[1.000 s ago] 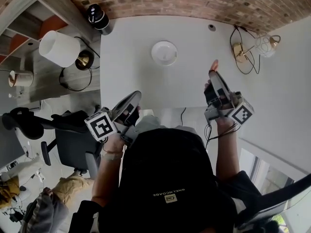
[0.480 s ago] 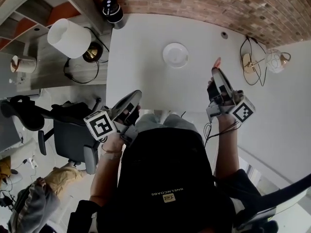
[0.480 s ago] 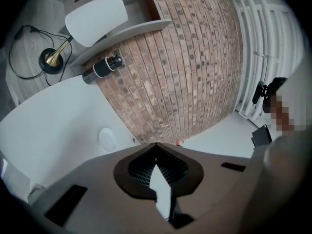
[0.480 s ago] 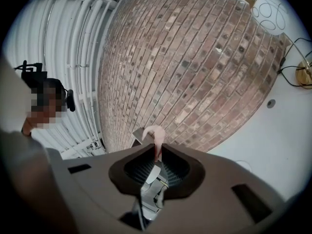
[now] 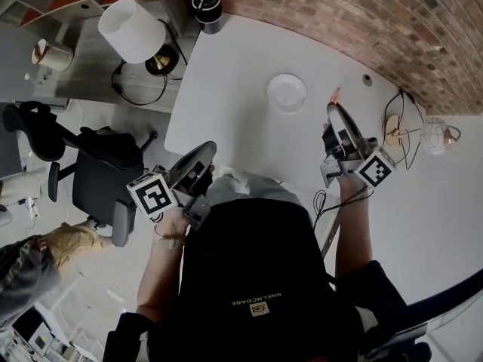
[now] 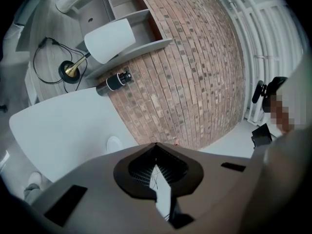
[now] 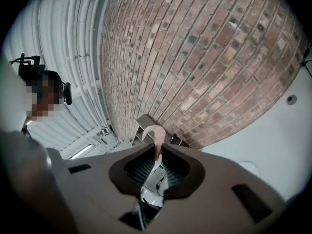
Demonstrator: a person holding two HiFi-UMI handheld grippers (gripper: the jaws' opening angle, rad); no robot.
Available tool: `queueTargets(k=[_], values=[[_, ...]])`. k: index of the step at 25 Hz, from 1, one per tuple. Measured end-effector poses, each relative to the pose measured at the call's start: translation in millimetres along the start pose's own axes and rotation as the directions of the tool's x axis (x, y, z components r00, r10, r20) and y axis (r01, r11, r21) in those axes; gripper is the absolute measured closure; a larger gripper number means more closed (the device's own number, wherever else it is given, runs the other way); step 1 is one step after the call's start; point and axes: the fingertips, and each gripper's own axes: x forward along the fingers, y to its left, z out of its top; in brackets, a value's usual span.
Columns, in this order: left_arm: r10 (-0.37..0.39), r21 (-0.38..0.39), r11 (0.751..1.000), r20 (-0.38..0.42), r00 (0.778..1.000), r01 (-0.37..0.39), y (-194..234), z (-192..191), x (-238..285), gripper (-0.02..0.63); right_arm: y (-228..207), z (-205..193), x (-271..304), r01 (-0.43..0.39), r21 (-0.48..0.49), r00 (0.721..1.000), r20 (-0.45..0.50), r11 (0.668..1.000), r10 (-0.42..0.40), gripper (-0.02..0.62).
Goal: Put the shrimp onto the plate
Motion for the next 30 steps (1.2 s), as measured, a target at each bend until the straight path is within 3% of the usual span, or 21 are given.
queueTargets(k=[9, 18, 30], values=[[0.053, -0.014, 0.999, 0.114, 0.992, -0.052, -3.8, -4.2, -12.6, 0.601, -30.2, -17.8, 29.5, -0.022, -0.017, 0.990, -0.139, 1.000, 0.019, 0.552], [0.114, -0.030, 0.993, 0.205, 0.972, -0.110, -4.7, -7.3, -31.0, 0.601, -62.6, -43.0, 58.4, -0.015, -0.065, 0.962, -0.273, 0.998, -0.004, 0.552], [0.202, -0.071, 0.979, 0.314, 0.928, -0.189, -1.8, -16.1, -58.2, 0.601, -117.7, -91.6, 79.8, 0.052, -0.072, 0.899, -0.432, 0.996, -0.078, 0.552]])
